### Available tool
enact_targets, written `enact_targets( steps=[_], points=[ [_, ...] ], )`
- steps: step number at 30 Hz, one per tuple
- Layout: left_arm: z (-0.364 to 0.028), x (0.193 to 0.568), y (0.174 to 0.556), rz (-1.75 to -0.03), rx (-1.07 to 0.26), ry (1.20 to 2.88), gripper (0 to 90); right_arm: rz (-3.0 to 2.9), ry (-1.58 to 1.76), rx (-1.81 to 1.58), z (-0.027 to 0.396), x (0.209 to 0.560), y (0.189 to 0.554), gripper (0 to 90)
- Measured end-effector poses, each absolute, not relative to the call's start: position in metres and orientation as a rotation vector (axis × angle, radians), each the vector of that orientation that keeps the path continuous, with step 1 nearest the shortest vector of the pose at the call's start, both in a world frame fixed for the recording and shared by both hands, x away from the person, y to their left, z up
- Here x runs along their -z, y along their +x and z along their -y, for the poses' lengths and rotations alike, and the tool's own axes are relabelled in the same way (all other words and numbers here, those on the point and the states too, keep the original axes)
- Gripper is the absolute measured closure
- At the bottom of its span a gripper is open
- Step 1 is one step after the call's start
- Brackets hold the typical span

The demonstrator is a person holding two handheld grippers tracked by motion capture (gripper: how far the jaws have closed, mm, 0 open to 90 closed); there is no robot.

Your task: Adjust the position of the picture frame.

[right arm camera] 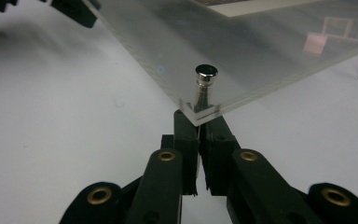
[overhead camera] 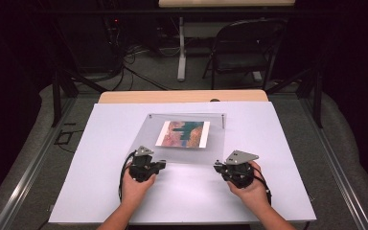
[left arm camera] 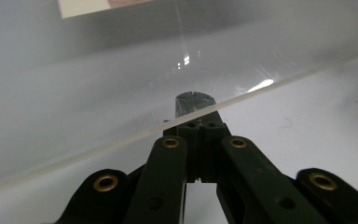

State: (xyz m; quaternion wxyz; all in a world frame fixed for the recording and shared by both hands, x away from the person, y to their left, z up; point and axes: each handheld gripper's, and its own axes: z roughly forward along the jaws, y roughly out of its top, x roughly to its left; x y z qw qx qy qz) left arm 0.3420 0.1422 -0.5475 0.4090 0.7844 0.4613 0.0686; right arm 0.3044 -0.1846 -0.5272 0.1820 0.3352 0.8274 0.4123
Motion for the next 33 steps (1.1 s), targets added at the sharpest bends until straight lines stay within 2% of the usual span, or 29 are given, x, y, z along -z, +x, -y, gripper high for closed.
enact_targets(
  steps=[19,33],
  points=[
    [-0.159,0.546,0.385,-1.228,-0.179,1.914,90.0,-2.374,0.974,-1.309,0.146,0.53,0.285,85.7],
    [-0.187,0.548,0.366,-1.304,-0.242,1.873,90.0,-2.514,0.886,-1.36,0.098,0.536,0.291,85.6]
  ],
)
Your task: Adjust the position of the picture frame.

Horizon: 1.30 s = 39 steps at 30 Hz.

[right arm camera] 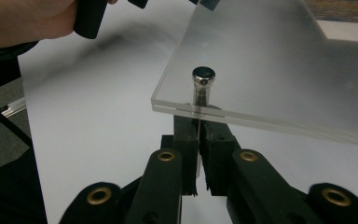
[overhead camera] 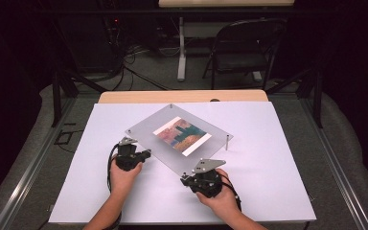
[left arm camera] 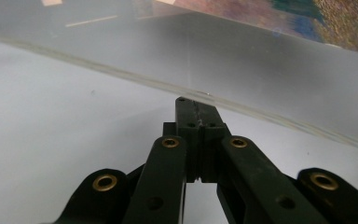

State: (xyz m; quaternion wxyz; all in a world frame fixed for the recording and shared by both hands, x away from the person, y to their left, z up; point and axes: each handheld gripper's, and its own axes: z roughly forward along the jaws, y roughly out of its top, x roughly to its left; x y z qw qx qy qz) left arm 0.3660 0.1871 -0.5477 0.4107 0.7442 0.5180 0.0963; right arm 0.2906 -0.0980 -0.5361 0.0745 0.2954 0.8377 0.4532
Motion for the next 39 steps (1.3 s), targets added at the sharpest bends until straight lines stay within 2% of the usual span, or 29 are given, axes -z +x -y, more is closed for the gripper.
enact_targets(
  steps=[9,16,22,27,33,39],
  points=[
    [-0.201,0.545,0.341,-1.304,-0.276,1.845,83.2,-2.591,0.819,-1.311,0.075,0.551,0.293,84.5],
    [-0.194,0.543,0.326,-1.249,-0.28,1.855,73.4,-2.604,0.8,-1.324,0.079,0.554,0.293,82.1],
    [-0.187,0.542,0.315,-1.209,-0.308,1.856,60.4,-2.564,0.828,-1.373,0.098,0.545,0.29,68.1],
    [-0.182,0.542,0.304,-1.202,-0.313,1.861,50.9,-2.521,0.812,-1.364,0.111,0.543,0.283,51.7],
    [-0.178,0.54,0.29,-1.178,-0.321,1.869,44.4,-2.471,0.777,-1.326,0.132,0.54,0.274,45.5],
    [-0.173,0.541,0.277,-1.143,-0.284,1.892,42.6,-2.389,0.853,-1.308,0.159,0.537,0.28,41.9]
  ],
)
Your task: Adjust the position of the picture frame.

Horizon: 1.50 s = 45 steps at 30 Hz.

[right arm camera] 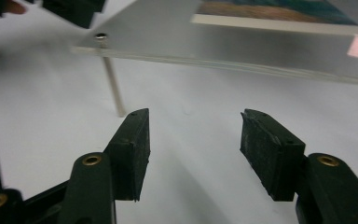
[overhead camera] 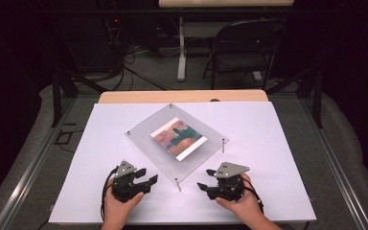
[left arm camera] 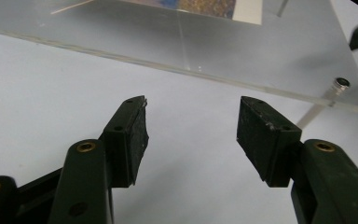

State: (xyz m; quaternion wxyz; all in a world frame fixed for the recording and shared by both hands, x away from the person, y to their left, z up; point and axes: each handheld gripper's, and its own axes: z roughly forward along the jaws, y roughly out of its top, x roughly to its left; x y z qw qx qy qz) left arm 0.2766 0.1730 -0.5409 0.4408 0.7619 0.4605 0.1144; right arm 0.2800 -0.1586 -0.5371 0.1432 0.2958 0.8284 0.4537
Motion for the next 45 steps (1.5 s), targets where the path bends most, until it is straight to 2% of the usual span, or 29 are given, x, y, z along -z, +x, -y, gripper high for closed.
enact_targets(
  steps=[3,11,26,35,45],
  points=[
    [-0.171,0.54,0.273,-1.125,-0.274,1.897,42.7,-2.351,0.931,-1.292,0.172,0.537,0.288,40.8],
    [-0.162,0.543,0.27,-1.08,-0.239,1.914,44.7,-2.286,1.021,-1.294,0.193,0.538,0.303,48.6],
    [-0.138,0.549,0.263,-0.978,-0.202,1.986,45.8,-2.148,1.183,-1.284,0.227,0.539,0.319,52.0],
    [-0.124,0.555,0.263,-0.964,-0.142,1.986,53.9,-2.134,1.189,-1.276,0.233,0.537,0.323,57.3],
    [-0.099,0.558,0.265,-0.929,-0.138,2.003,65.9,-2.123,1.212,-1.29,0.239,0.537,0.326,59.2]
  ],
)
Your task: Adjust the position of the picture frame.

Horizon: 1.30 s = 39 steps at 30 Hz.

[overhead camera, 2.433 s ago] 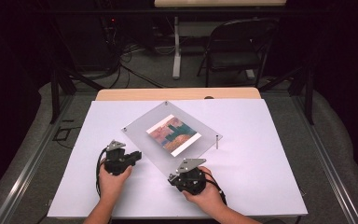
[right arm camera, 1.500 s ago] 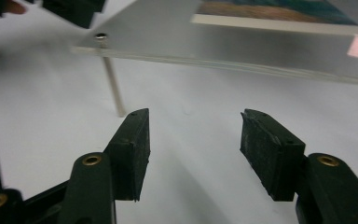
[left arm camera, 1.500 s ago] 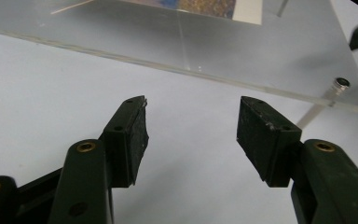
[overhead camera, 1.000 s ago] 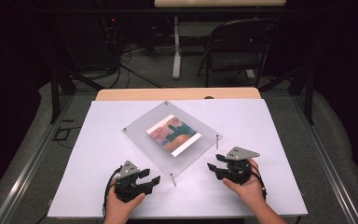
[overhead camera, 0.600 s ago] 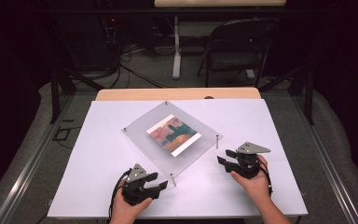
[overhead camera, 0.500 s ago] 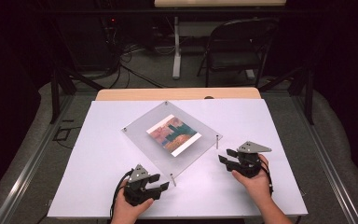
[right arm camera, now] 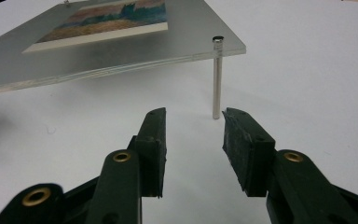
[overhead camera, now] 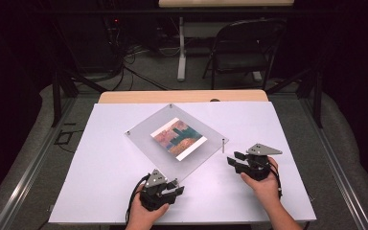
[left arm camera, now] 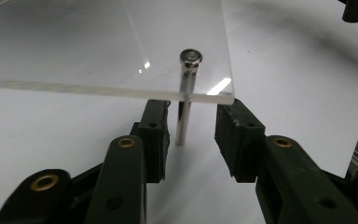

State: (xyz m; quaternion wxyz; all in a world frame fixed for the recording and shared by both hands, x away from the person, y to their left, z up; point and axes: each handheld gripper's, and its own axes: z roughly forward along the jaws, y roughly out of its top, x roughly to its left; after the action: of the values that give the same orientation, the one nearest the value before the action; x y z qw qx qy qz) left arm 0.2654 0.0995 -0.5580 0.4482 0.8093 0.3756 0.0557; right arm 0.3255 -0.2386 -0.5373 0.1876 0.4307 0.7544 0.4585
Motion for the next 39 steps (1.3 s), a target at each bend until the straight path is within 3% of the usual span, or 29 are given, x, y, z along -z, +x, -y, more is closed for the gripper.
enact_targets(
  steps=[11,29,39],
  points=[
    [-0.093,0.562,0.271,-0.976,-0.159,2.014,84.5,-2.119,1.212,-1.27,0.234,0.542,0.337,61.5],
    [-0.107,0.554,0.271,-0.977,-0.131,1.995,85.4,-2.147,1.211,-1.22,0.211,0.56,0.372,67.6],
    [-0.119,0.55,0.269,-1.014,-0.14,1.959,85.4,-2.162,1.145,-1.248,0.196,0.56,0.382,82.0]
  ],
)
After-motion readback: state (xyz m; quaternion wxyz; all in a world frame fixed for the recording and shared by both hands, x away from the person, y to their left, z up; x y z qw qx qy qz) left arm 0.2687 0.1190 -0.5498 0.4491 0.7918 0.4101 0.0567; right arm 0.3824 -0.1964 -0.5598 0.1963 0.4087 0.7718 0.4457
